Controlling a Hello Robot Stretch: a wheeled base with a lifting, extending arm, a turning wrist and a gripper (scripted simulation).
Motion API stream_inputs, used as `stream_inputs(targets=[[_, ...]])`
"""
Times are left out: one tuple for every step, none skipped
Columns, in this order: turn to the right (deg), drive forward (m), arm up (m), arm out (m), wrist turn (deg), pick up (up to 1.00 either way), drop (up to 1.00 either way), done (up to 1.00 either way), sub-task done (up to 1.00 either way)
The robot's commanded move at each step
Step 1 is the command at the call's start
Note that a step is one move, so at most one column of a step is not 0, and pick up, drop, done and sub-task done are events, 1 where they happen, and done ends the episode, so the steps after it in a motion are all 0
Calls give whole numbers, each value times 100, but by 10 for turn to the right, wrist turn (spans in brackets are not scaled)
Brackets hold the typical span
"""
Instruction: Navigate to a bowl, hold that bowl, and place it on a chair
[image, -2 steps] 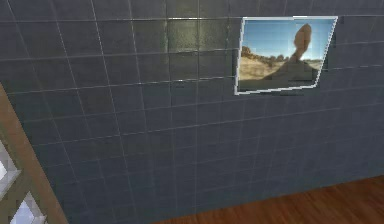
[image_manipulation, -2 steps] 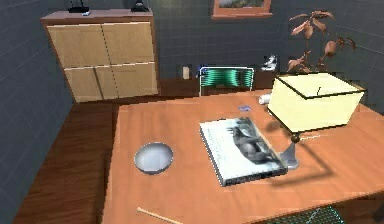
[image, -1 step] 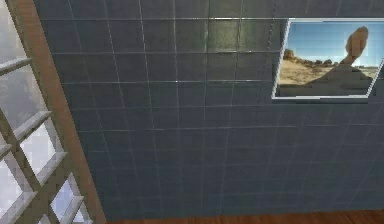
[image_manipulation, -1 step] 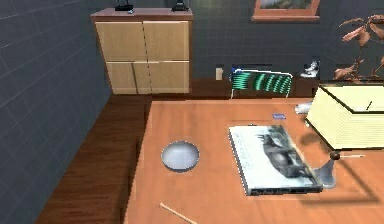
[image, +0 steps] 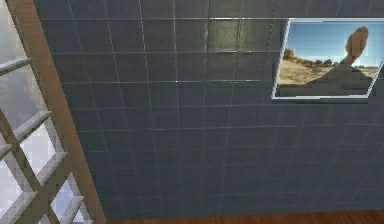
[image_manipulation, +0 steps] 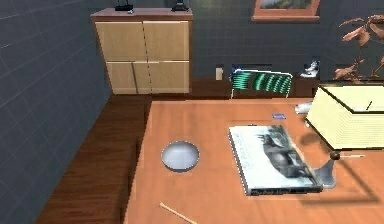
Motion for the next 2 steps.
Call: stream_inputs(targets=[[0, 0, 26, 0, 0, 0, 0, 0, 0], [0, 0, 0, 34, 0, 0, 0, 0, 0]])
